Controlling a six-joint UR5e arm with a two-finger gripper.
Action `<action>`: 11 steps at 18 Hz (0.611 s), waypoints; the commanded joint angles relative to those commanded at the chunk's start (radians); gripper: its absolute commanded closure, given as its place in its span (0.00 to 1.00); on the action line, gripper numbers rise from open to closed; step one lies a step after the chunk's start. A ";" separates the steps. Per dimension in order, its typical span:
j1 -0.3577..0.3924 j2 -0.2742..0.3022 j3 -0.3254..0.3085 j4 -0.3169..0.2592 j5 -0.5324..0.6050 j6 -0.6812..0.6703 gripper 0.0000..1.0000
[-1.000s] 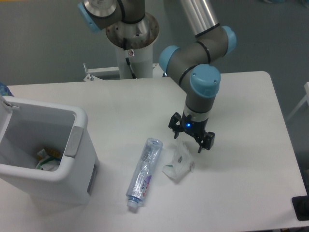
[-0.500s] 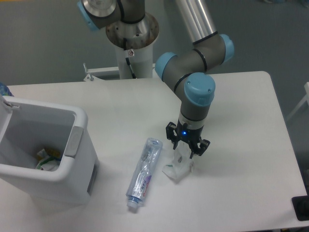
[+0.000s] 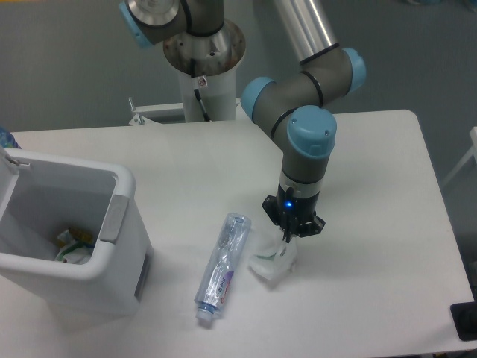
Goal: Place the trash in the trash can
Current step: 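Close the gripper on the crumpled white tissue, then lift the tissue and carry it over the white bin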
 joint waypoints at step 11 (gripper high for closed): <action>-0.002 0.078 0.092 0.000 -0.218 -0.190 1.00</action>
